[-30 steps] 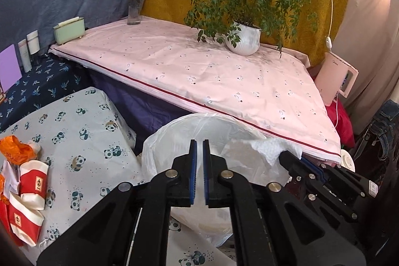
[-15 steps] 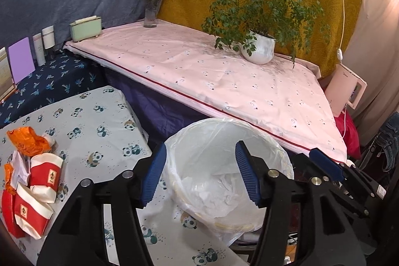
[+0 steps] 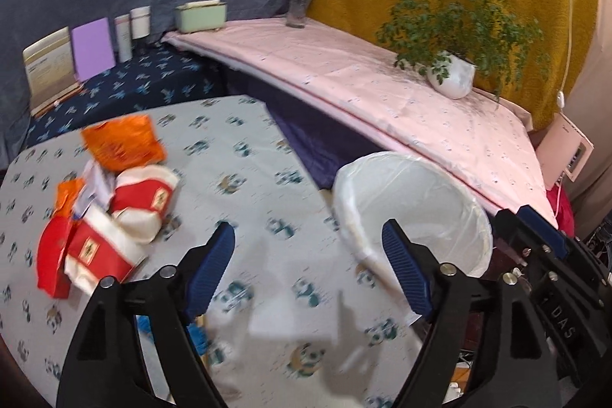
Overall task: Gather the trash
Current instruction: 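Move both tools back over the table toward the grey pouch and blue tape, then grasp the grey drawstring pouch with the left tool while the right tool grasps the blue tape measure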
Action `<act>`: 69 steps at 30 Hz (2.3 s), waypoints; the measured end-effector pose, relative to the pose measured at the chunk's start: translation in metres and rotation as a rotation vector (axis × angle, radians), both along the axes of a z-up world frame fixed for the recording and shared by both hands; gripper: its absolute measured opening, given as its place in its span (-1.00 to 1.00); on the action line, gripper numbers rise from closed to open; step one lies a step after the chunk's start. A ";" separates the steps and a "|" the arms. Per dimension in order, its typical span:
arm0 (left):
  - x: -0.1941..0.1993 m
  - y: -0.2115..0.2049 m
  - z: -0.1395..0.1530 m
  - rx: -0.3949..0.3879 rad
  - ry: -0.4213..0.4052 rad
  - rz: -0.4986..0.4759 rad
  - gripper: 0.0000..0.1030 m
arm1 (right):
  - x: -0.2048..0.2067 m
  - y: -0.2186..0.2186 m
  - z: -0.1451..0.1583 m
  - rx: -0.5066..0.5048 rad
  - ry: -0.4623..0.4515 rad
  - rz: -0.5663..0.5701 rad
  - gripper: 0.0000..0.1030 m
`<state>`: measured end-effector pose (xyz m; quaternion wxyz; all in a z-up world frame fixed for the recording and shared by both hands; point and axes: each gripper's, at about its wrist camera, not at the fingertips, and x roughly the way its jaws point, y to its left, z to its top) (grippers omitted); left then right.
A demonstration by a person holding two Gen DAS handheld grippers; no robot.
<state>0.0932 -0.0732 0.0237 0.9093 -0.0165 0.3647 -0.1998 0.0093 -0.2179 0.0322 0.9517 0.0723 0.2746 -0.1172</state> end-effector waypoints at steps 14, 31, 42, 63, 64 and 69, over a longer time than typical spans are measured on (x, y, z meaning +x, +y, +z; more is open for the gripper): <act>-0.022 0.109 -0.031 0.036 0.063 0.167 0.68 | 0.002 0.085 -0.016 0.013 0.055 0.171 -0.23; -0.046 0.158 -0.094 0.099 0.190 0.076 0.86 | 0.021 0.157 -0.057 0.021 0.167 0.311 -0.21; -0.040 0.157 -0.114 0.110 0.195 0.066 0.82 | 0.038 0.177 -0.079 0.023 0.227 0.345 -0.21; -0.028 0.162 -0.093 0.072 0.161 0.062 -0.74 | 0.075 0.192 -0.106 0.058 0.281 0.401 -0.60; -0.027 0.162 -0.091 0.068 0.159 0.066 -0.74 | 0.074 0.191 -0.105 0.062 0.277 0.401 -0.62; -0.024 0.159 -0.081 0.065 0.145 0.073 -0.74 | 0.072 0.183 -0.096 0.074 0.248 0.388 -0.65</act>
